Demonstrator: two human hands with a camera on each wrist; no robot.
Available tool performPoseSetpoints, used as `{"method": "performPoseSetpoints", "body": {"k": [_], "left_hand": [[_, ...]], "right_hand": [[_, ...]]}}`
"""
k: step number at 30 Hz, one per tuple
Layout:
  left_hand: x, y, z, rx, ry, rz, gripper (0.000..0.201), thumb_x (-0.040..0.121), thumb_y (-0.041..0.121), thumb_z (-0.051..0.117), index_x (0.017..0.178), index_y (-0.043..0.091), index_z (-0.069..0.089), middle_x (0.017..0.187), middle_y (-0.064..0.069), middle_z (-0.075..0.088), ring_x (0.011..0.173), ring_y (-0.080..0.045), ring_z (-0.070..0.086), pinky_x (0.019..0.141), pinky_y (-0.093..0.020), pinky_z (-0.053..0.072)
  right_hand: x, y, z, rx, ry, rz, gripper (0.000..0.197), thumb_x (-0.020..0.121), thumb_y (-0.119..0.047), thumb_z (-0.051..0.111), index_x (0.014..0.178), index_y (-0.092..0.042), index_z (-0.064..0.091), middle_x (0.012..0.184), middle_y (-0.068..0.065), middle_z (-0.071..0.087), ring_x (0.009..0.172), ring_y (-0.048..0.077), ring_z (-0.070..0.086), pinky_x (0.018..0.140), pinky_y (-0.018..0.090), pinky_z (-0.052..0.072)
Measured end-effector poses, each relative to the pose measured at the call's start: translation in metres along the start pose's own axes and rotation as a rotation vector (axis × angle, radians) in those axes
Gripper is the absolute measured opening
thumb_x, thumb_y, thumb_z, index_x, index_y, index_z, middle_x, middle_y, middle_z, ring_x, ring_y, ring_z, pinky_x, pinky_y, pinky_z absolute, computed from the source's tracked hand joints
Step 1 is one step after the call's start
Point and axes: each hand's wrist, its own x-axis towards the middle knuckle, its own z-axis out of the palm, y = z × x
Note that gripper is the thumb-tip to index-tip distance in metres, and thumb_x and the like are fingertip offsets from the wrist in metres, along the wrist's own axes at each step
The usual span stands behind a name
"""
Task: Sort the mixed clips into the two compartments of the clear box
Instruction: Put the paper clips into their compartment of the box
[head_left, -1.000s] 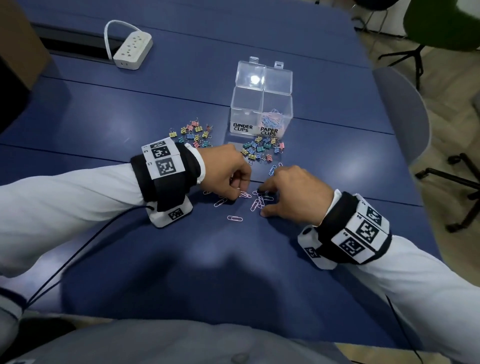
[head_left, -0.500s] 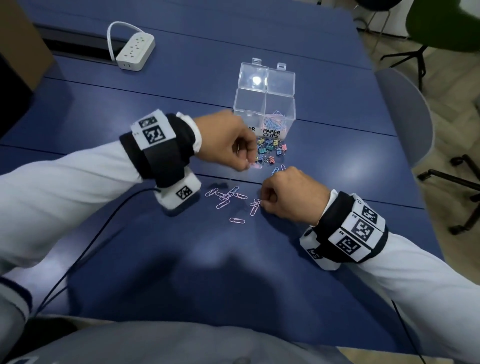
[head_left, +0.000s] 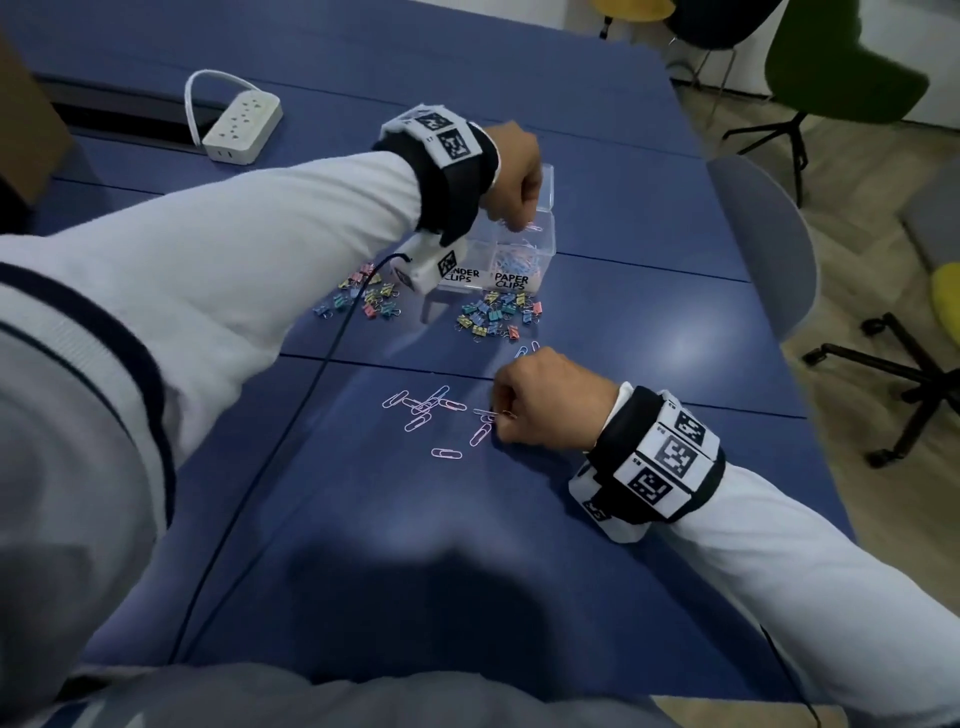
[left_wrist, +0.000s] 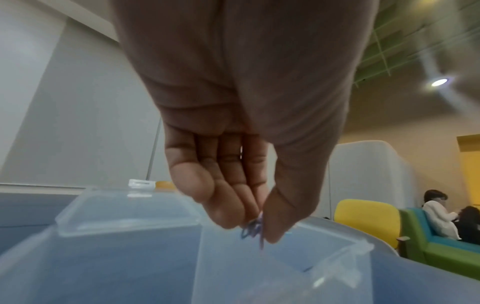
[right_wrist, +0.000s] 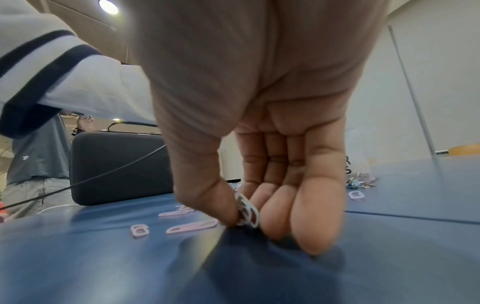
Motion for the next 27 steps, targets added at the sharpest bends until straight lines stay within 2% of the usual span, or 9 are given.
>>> {"method": "performPoseSetpoints", "body": {"k": [5, 8, 11, 15, 19, 21, 23, 25, 27], "left_hand": [[-0.010, -0.013, 0.004, -0.050, 0.100, 0.056, 0.015, 0.078, 0.032, 0.071, 0.089, 0.021, 0.074, 0.084, 0.002, 0.074, 0.070, -0.013, 0.065, 0.077, -0.028, 0.052], [-0.039, -0.020, 0.002, -0.069, 0.216, 0.093, 0.018, 0.084, 0.036, 0.066, 0.094, 0.023, 0.074, 0.083, 0.008, 0.069, 0.069, -0.008, 0.056, 0.075, -0.021, 0.040], [-0.081, -0.025, 0.009, -0.091, 0.241, 0.141, 0.016, 0.084, 0.036, 0.066, 0.093, 0.024, 0.073, 0.077, 0.011, 0.065, 0.062, -0.004, 0.054, 0.072, -0.019, 0.038], [-0.136, -0.043, 0.037, -0.099, 0.056, 0.137, 0.015, 0.082, 0.039, 0.068, 0.091, 0.028, 0.072, 0.071, 0.012, 0.067, 0.062, -0.007, 0.061, 0.070, -0.022, 0.046], [-0.163, -0.056, 0.068, -0.049, -0.132, 0.087, 0.024, 0.080, 0.044, 0.068, 0.099, 0.029, 0.069, 0.076, 0.012, 0.068, 0.062, 0.004, 0.056, 0.071, -0.020, 0.047], [-0.166, -0.055, 0.077, -0.054, -0.194, 0.077, 0.030, 0.078, 0.045, 0.070, 0.103, 0.028, 0.066, 0.079, 0.012, 0.069, 0.061, 0.009, 0.054, 0.066, -0.016, 0.044], [-0.166, -0.049, 0.083, -0.061, -0.227, 0.078, 0.034, 0.075, 0.045, 0.074, 0.104, 0.029, 0.065, 0.079, 0.011, 0.068, 0.060, 0.010, 0.052, 0.061, -0.012, 0.041], [-0.164, -0.041, 0.088, -0.079, -0.242, 0.086, 0.036, 0.073, 0.042, 0.077, 0.102, 0.026, 0.065, 0.078, 0.010, 0.066, 0.059, 0.008, 0.052, 0.059, -0.009, 0.039], [-0.161, -0.031, 0.092, -0.096, -0.249, 0.098, 0.037, 0.072, 0.038, 0.079, 0.103, 0.023, 0.066, 0.078, 0.010, 0.065, 0.058, 0.007, 0.052, 0.058, -0.009, 0.039]], "right_hand": [[0.000, 0.006, 0.002, 0.061, -0.003, -0.003, 0.010, 0.075, -0.020, 0.063, 0.078, -0.012, 0.068, 0.071, -0.001, 0.062, 0.068, 0.017, 0.055, 0.064, 0.024, 0.045], [0.002, 0.006, 0.004, 0.073, 0.002, -0.027, 0.008, 0.073, -0.021, 0.064, 0.075, -0.013, 0.067, 0.066, -0.005, 0.058, 0.064, 0.016, 0.053, 0.063, 0.024, 0.046], [0.002, 0.007, 0.003, 0.074, -0.015, -0.033, 0.007, 0.071, -0.022, 0.065, 0.072, -0.015, 0.066, 0.064, -0.004, 0.060, 0.059, 0.012, 0.053, 0.062, 0.025, 0.050], [0.005, 0.015, -0.014, 0.102, 0.066, 0.021, 0.014, 0.074, -0.026, 0.071, 0.065, -0.019, 0.063, 0.053, -0.013, 0.055, 0.050, -0.001, 0.051, 0.057, 0.015, 0.042], [0.018, 0.021, -0.059, 0.158, 0.242, 0.112, 0.011, 0.073, -0.025, 0.072, 0.066, -0.018, 0.067, 0.055, -0.014, 0.061, 0.049, -0.001, 0.057, 0.051, 0.004, 0.042], [0.031, 0.025, -0.085, 0.203, 0.341, 0.164, 0.008, 0.073, -0.022, 0.070, 0.070, -0.015, 0.070, 0.058, -0.007, 0.067, 0.047, 0.004, 0.062, 0.053, 0.011, 0.049], [0.049, 0.030, -0.106, 0.204, 0.420, 0.223, 0.009, 0.072, -0.022, 0.068, 0.070, -0.013, 0.070, 0.050, -0.004, 0.066, 0.046, 0.009, 0.064, 0.054, 0.019, 0.052], [0.071, 0.036, -0.118, 0.194, 0.430, 0.279, 0.009, 0.072, -0.021, 0.068, 0.067, -0.014, 0.069, 0.040, -0.010, 0.061, 0.038, 0.003, 0.059, 0.049, 0.020, 0.048], [0.090, 0.038, -0.119, 0.154, 0.378, 0.321, 0.008, 0.073, -0.019, 0.067, 0.068, -0.014, 0.068, 0.042, -0.006, 0.062, 0.037, 0.005, 0.058, 0.047, 0.020, 0.046]]}}
